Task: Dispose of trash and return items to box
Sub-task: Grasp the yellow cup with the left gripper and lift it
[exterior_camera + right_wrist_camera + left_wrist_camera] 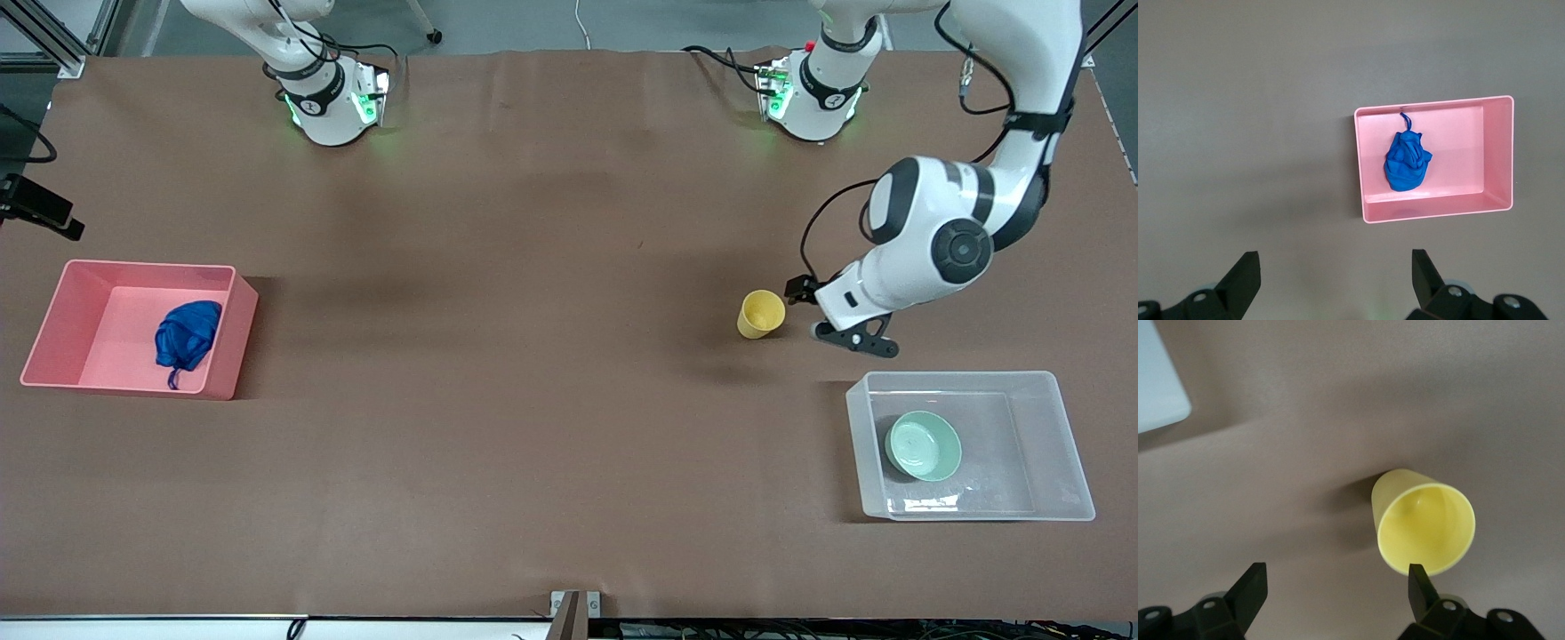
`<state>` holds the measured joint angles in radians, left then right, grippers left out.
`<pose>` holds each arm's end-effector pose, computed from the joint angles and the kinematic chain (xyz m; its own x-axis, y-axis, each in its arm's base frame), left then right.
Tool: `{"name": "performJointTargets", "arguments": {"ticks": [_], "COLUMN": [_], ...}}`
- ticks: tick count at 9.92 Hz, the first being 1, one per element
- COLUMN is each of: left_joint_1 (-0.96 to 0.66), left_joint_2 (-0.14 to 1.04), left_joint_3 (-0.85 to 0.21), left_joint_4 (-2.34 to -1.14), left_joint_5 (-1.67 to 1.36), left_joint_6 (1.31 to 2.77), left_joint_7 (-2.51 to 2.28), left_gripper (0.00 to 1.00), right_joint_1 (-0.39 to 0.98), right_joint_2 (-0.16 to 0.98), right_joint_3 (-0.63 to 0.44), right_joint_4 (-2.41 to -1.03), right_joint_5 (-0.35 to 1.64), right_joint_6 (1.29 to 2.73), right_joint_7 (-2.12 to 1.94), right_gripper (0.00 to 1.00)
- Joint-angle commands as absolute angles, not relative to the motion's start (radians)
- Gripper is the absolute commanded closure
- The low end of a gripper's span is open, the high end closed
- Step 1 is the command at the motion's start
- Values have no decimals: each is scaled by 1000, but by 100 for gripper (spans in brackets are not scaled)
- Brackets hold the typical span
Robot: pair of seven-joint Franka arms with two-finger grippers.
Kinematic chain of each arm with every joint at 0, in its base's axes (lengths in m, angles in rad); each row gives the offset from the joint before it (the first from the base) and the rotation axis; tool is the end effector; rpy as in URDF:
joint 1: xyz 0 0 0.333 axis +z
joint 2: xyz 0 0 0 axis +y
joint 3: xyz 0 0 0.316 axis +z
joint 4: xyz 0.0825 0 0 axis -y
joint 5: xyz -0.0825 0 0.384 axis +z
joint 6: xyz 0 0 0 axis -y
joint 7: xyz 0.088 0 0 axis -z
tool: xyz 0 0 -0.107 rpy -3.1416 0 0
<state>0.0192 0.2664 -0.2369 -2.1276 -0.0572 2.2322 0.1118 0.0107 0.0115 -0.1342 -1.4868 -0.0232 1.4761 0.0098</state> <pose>0.5412 -0.1206 0.2750 0.9464 -0.2889 -0.1444 -0.2734 -0.9547 0.1176 0.5443 -0.0697 0.6493 0.9906 -0.1351 -0.0218 -0.1345 -0.9906 0.0249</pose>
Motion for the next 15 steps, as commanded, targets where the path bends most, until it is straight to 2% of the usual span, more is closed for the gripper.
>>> {"name": "performJointTargets", "arguments": {"ticks": [1,2,3,4,5,8,10,14,15], "left_joint_1": [6,6,6,5,3,-2,0,0,2], "left_joint_2": [356,370,374,380,383,356,318,380,421], "left_joint_3": [-267,-268,-271,-272,-272,-272,-258,-158,-125], "left_joint_4": [-2141,-2149,-2166,-2169,-2169,-2164,-2114,-1750,-1652], "left_joint_5": [-41,-40,-40,-40,-40,-40,-40,-40,-38], "left_joint_6": [2331,2351,2355,2356,2356,2346,2301,2027,2008], "left_joint_7": [101,103,103,101,101,113,133,170,182], "left_gripper": [9,29,77,95,100,100,100,100,100], "right_joint_1": [26,25,23,23,15,-8,-6,-8,-11], "right_joint_2": [3,3,3,5,5,5,5,3,3], "right_joint_3": [-147,-146,-141,-140,-124,-97,-97,-98,-98], "right_joint_4": [-1482,-1482,-1480,-1479,-1479,-1477,-1477,-1476,-1476], "right_joint_5": [-32,-32,-31,-29,-29,-31,-31,-31,-29], "right_joint_6": [1467,1466,1466,1468,1471,1471,1473,1474,1473], "right_joint_7": [8,8,8,8,8,9,9,8,8], "right_gripper": [0,0,0,0,0,0,0,0,0]}}
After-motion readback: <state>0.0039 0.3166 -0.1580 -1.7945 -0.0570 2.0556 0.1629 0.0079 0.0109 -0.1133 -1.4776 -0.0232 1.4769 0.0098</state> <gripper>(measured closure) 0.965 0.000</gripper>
